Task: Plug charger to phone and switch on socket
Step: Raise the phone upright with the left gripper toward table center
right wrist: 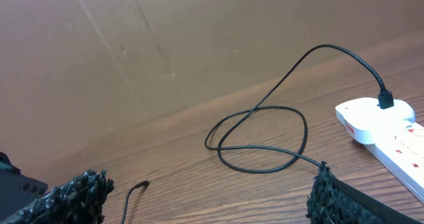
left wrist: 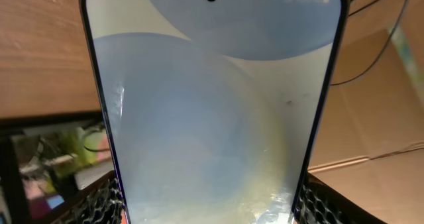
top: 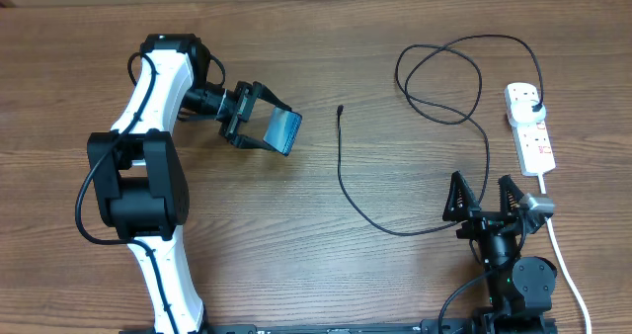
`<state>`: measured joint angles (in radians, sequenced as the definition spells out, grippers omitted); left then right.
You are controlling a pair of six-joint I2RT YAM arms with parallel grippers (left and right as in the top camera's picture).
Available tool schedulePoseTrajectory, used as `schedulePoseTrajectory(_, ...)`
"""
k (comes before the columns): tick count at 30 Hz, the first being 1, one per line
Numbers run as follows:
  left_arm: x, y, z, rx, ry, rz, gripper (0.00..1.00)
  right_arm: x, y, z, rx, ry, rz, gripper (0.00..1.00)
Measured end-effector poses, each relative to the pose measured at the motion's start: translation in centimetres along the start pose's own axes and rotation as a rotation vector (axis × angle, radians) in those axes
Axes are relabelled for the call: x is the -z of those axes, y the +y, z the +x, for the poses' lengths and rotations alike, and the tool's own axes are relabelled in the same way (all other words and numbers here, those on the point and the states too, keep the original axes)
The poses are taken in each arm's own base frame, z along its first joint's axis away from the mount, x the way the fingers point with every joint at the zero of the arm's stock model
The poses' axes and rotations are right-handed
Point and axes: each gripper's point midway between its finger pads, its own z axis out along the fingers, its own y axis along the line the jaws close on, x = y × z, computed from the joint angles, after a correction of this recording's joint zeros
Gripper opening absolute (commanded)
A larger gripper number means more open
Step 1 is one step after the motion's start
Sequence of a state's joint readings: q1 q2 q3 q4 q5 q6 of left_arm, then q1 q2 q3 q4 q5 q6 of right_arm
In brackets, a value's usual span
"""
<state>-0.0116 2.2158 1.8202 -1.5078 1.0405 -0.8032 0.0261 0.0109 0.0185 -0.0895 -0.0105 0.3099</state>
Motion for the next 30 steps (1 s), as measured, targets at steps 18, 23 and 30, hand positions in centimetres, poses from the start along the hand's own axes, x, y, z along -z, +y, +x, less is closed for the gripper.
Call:
schedulePoseTrajectory(18, 0.1, -1.2, 1.2, 0.164, 0.076, 0.062, 0.49, 0.0, 0.0, 0.0, 0.0, 0.001, 0.0, 1.0)
schedulePoseTrajectory(23, 0.1, -1.3, 1.3, 0.2, 0.086, 0.068, 0.49, 0.0, 0.0, 0.0, 0.0, 0.0, 0.0, 1.0)
schedulePoseTrajectory(30, 0.1, -1.5, 1.5, 0.216, 0.097, 0.075, 0.49, 0.0, 0.0, 0.0, 0.0, 0.0, 0.0, 1.0)
